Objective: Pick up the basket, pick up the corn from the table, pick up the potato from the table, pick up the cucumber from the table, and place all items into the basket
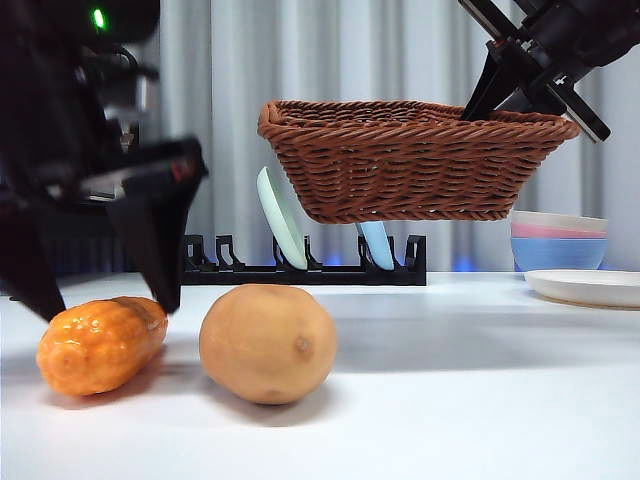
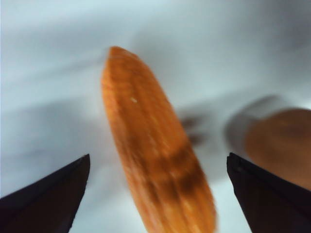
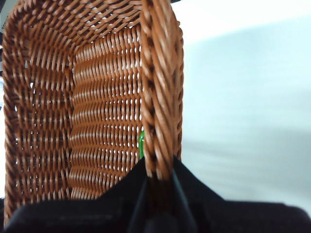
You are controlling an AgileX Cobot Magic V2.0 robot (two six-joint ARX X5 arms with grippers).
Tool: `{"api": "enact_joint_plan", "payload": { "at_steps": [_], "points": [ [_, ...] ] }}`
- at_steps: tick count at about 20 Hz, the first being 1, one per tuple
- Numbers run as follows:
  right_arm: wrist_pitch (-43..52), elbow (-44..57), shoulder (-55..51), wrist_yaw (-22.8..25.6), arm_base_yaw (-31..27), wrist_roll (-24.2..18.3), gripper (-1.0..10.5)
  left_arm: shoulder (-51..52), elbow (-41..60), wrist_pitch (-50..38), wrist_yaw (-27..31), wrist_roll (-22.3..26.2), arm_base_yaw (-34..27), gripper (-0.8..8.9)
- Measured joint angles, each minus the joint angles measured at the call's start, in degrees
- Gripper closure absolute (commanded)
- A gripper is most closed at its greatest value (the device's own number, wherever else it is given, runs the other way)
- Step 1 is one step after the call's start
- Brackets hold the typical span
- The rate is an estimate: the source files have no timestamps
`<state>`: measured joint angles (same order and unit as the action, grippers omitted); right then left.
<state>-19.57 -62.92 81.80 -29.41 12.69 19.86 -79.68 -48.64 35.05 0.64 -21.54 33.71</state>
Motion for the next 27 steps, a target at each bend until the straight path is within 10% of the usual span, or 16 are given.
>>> {"api": "enact_joint_plan", "payload": {
  "at_steps": [2, 5, 11, 16, 21, 27],
  "points": [
    [0.0, 0.0, 0.0, 0.0, 0.0, -0.1, 9.6, -3.4, 0.0, -1.7, -1.3, 0.9, -1.7, 3.81],
    [0.0, 0.0, 0.0, 0.0, 0.0, -0.1, 9.6, -4.8, 0.0, -2.4, -1.6, 3.0, -2.1, 8.37],
    [0.0, 0.0, 0.0, 0.1, 0.0, -0.2, 9.6, 1.1, 0.0, 8.5, -4.2, 8.9, -2.1, 8.21],
    [0.0, 0.0, 0.0, 0.3, 0.0, -0.2, 9.6, 19.4, -6.9, 28.6, -21.9, 16.5, -2.0, 8.21],
    [0.0, 0.0, 0.0, 0.3, 0.5, -0.3, 9.6, 27.1, -15.2, 8.5, -24.1, 11.1, -1.5, 8.21],
    [0.0, 0.0, 0.0, 0.7, 3.3, -0.3, 9.6, 14.3, -15.8, -12.9, -13.1, 4.6, 3.2, 8.21]
  ]
}}
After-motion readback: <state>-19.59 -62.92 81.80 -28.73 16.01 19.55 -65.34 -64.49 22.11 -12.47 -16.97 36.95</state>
